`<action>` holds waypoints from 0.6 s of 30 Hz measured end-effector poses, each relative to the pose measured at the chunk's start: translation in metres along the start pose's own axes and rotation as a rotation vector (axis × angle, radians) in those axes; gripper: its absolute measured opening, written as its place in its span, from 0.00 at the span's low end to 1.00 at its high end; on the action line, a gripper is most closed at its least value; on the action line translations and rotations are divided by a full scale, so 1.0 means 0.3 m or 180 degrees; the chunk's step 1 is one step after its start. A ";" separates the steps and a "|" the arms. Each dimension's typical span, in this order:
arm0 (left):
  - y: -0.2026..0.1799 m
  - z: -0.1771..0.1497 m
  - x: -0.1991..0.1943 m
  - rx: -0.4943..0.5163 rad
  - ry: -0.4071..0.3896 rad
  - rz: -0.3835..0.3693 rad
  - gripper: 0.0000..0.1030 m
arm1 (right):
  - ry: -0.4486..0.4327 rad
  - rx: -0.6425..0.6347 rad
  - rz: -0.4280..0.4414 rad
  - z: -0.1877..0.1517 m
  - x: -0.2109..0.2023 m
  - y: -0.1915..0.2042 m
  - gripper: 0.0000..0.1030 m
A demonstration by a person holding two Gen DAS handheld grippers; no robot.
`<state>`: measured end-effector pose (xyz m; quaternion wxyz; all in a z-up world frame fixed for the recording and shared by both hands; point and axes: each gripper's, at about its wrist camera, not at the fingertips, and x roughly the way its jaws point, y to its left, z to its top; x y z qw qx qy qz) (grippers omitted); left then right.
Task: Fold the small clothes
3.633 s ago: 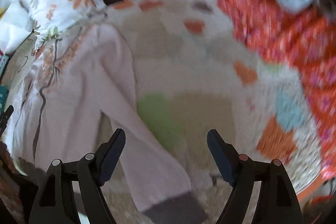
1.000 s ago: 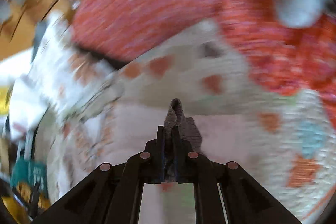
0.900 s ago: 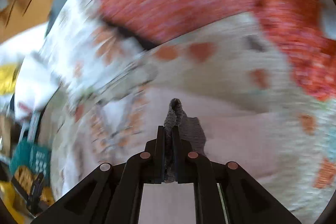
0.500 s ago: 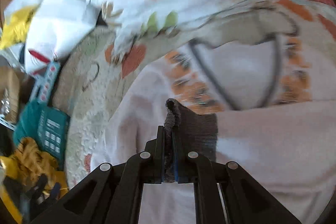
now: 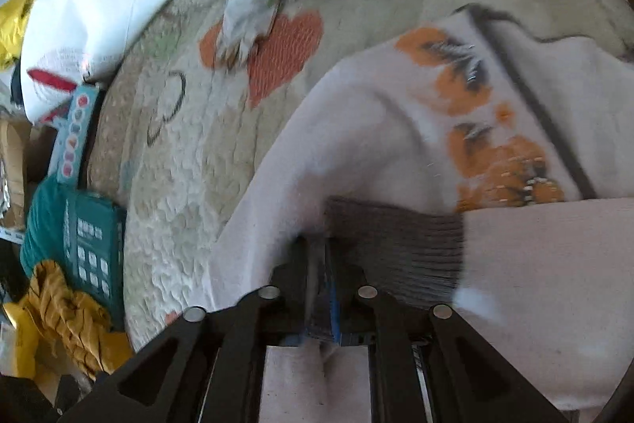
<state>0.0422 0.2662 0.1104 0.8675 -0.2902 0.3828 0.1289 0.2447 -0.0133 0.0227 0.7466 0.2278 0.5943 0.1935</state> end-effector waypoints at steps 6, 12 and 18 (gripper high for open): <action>0.139 0.068 -0.075 -0.0317 -0.0337 0.0440 1.00 | -0.0275 -0.0639 -0.0163 -0.058 -0.092 0.095 0.46; 0.294 0.107 -0.246 -0.0567 -0.1022 0.1153 1.00 | -0.0047 -0.1435 0.0027 -0.307 -0.125 0.198 0.46; 0.441 0.091 -0.388 -0.0798 -0.1450 0.1553 1.00 | 0.0318 -0.2222 0.0477 -0.656 -0.078 0.349 0.52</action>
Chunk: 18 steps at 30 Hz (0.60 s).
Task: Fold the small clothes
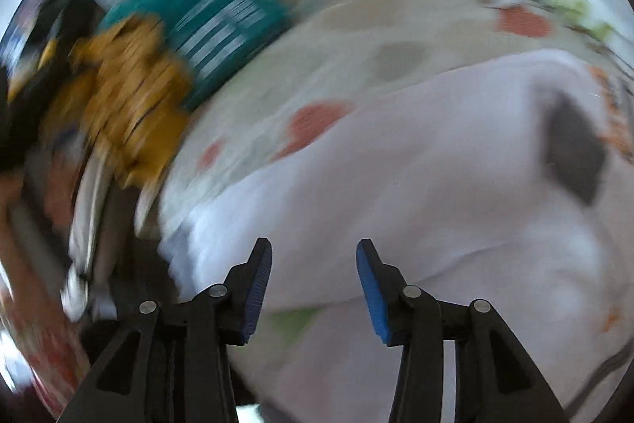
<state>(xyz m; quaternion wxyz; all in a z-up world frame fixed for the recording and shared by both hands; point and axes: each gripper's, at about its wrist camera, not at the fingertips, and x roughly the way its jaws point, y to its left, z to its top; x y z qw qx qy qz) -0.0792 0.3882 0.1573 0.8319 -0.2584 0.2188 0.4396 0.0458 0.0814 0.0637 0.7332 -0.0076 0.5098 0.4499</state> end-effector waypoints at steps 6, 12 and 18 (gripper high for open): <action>0.123 0.027 0.071 -0.0310 0.0225 0.0096 1.00 | 0.0157 -0.0974 0.0001 -0.159 0.138 0.298 0.55; 0.136 0.020 0.089 -0.0459 0.0337 -0.0013 1.00 | 0.0016 -0.1778 -0.0456 -0.264 0.222 0.453 0.56; 0.131 0.016 0.092 -0.0486 0.0352 -0.0028 1.00 | -0.0203 -0.2163 -0.0857 -0.284 0.306 0.524 0.57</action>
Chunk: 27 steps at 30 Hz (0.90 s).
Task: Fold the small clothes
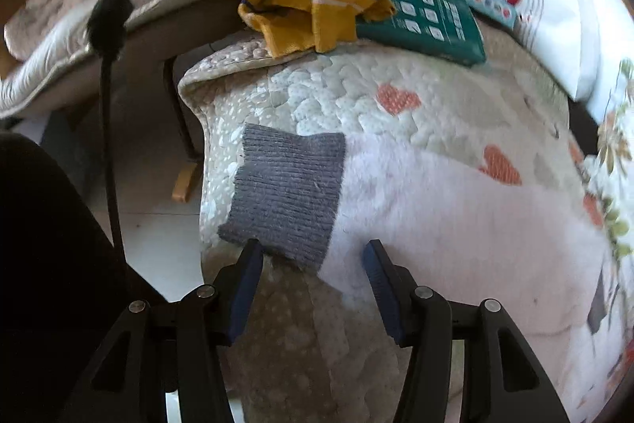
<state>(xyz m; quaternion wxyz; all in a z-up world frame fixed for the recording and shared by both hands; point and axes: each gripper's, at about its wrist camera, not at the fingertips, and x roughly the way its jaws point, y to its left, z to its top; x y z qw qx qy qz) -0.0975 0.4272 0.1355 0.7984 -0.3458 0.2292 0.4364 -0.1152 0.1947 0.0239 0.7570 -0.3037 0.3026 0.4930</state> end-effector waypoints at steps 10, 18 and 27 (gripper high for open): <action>0.056 0.006 -0.017 -0.0241 -0.0044 -0.0033 1.00 | -0.0177 0.1246 0.0217 0.021 -0.083 -0.275 0.06; -0.110 -0.094 -0.016 0.0213 0.0166 -0.0275 1.00 | -0.1191 0.3329 -0.0004 -0.295 -0.539 -0.925 0.06; -0.516 -0.459 -0.122 0.1650 0.0536 -0.0945 1.00 | -0.0966 0.4751 -0.0869 -0.977 -0.802 -1.143 0.06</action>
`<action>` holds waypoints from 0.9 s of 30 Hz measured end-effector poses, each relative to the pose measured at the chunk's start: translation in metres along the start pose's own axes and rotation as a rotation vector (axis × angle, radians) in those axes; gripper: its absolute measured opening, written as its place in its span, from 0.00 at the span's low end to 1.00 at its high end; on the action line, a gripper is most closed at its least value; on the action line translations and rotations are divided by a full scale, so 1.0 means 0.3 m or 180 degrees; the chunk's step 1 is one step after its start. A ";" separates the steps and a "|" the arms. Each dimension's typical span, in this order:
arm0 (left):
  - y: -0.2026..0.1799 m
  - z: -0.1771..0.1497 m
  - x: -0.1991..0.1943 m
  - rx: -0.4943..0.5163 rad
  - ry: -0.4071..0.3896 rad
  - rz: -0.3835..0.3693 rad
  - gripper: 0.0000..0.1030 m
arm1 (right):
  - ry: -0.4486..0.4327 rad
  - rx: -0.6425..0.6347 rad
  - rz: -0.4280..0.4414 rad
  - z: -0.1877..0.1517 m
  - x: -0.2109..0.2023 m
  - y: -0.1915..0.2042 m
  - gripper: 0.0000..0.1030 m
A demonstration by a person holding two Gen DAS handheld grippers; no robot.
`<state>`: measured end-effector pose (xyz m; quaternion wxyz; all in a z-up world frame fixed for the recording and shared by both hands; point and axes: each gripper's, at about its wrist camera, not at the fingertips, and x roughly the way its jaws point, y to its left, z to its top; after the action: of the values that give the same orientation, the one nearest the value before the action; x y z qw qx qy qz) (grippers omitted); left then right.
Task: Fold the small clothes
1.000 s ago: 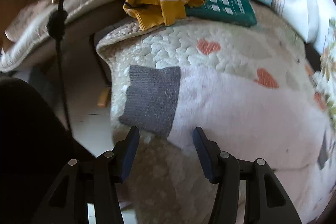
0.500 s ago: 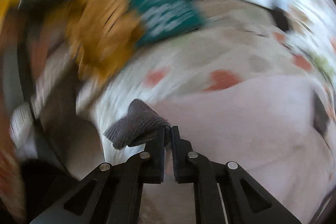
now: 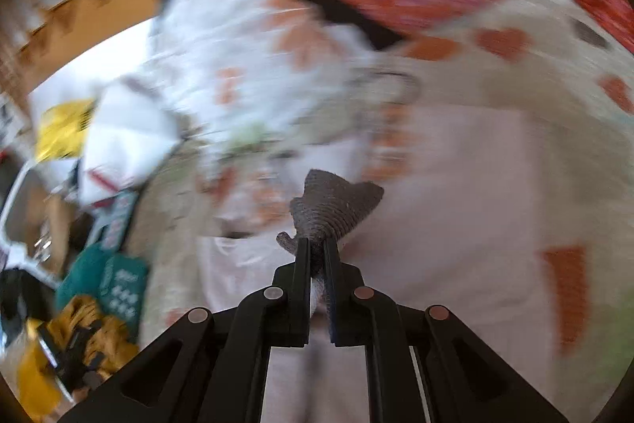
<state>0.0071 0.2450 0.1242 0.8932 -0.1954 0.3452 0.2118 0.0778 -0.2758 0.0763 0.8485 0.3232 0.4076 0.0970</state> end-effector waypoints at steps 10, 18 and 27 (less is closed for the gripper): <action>-0.389 -0.157 0.113 0.0744 0.0535 -0.0385 1.00 | 0.0108 0.0234 -0.0835 -0.036 -0.062 -0.361 0.08; -0.538 -0.167 0.224 0.1162 0.0604 -0.0420 1.00 | 0.0020 -0.0104 -0.0706 0.040 -0.145 -0.315 0.33; -0.582 -0.179 0.386 0.1097 0.1169 -0.0526 0.41 | 0.0476 -0.0937 0.0244 0.012 0.060 -0.001 0.40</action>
<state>0.1460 0.1011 0.0418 0.8499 -0.1031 0.5154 0.0372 0.0921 -0.2700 0.0665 0.8497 0.2026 0.4383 0.2117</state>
